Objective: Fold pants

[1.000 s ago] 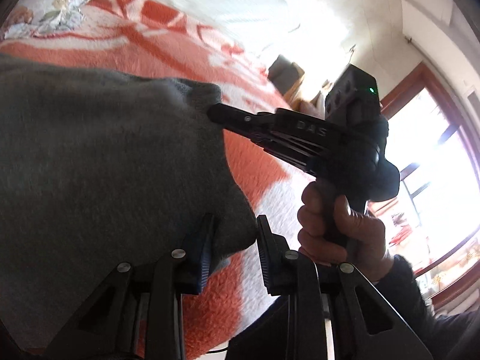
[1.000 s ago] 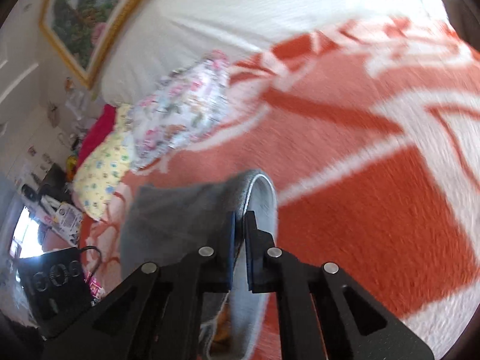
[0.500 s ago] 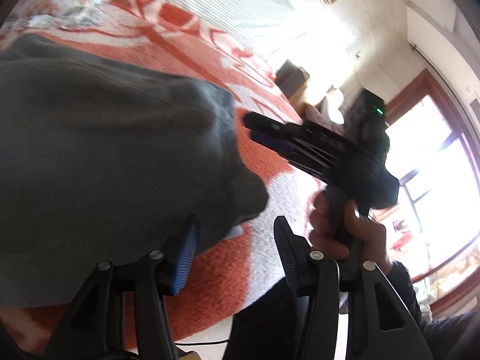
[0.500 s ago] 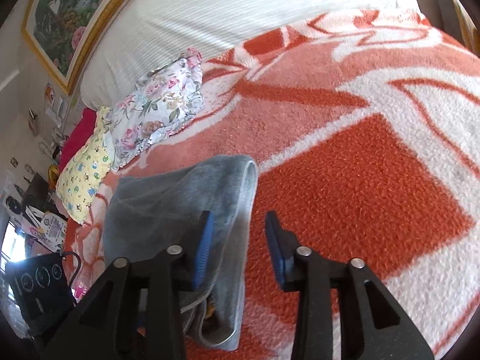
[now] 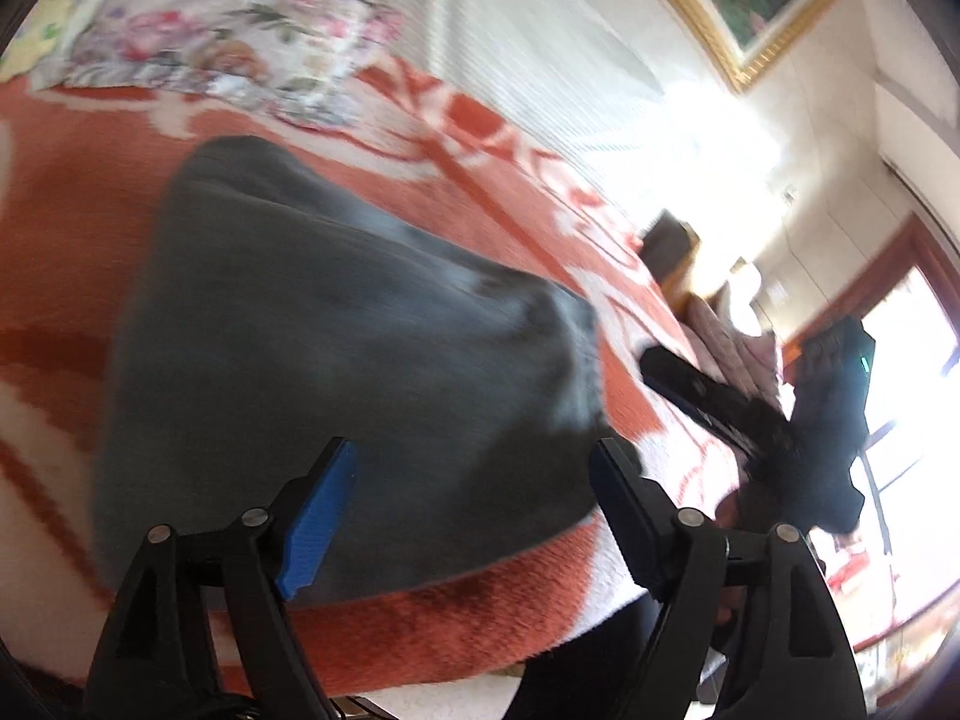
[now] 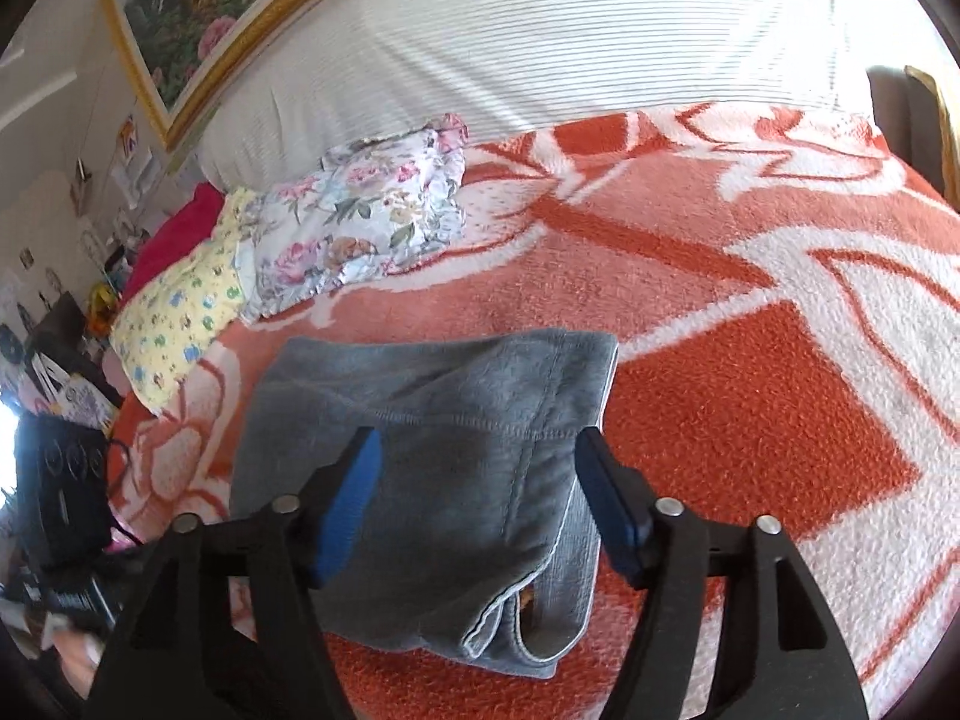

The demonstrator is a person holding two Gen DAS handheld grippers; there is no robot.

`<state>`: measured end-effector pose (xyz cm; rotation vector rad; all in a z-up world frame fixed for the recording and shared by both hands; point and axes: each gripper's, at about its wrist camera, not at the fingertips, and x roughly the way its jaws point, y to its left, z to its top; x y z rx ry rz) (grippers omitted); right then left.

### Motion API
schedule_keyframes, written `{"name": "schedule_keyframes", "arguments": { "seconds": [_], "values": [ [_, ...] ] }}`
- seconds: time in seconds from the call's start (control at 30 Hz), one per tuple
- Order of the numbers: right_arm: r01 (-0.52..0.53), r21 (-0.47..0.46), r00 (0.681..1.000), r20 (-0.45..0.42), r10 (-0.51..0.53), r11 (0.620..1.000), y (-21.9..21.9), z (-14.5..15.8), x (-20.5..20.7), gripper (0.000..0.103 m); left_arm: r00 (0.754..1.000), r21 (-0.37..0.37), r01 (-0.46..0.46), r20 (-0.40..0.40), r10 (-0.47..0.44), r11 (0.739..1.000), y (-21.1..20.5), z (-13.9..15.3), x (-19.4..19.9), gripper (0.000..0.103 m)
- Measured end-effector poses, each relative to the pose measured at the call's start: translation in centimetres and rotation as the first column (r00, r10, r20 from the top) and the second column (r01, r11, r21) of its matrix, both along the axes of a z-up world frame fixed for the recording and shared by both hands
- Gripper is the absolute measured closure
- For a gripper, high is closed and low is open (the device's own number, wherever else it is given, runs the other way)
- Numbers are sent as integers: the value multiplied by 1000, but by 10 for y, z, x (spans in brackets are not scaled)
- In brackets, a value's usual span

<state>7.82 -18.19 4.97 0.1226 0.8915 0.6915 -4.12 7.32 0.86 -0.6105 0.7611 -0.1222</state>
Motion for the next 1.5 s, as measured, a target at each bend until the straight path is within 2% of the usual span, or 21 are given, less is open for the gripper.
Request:
{"name": "schedule_keyframes", "arguments": {
  "seconds": [0.23, 0.4, 0.7, 0.93, 1.17, 1.3, 1.4, 1.5],
  "values": [
    [35, -17, 999, -25, -36, 999, -4, -10, -6, 20, 990, -10, -142, -24, 142, 990, 54, -3, -11, 22],
    [69, -15, 996, -63, -69, 998, -12, -19, -2, 17, 981, -1, -190, -45, 190, 982, 79, -8, -8, 21],
    [87, 16, 984, -156, -83, 996, -15, -42, 8, 17, 980, 29, -162, -109, 164, 986, 97, -27, 13, 20],
    [82, 31, 978, -193, -75, 996, -12, -53, 13, 17, 973, 15, -182, -139, 182, 983, 111, -40, 24, 20],
    [63, 30, 972, -229, -55, 998, -4, -67, 20, 17, 976, -1, -146, -162, 143, 989, 113, -54, 51, 18],
    [56, 45, 965, -257, -42, 997, -1, -77, 27, 17, 976, -47, -139, -177, 129, 989, 115, -70, 69, 13],
    [50, 65, 962, -272, -31, 997, 3, -81, 30, 17, 980, -72, -150, -143, 139, 986, 118, -74, 74, 10],
    [28, 108, 953, -302, 6, 994, 10, -89, 32, 17, 980, -74, -153, -136, 142, 985, 116, -74, 78, 11]
  ]
}}
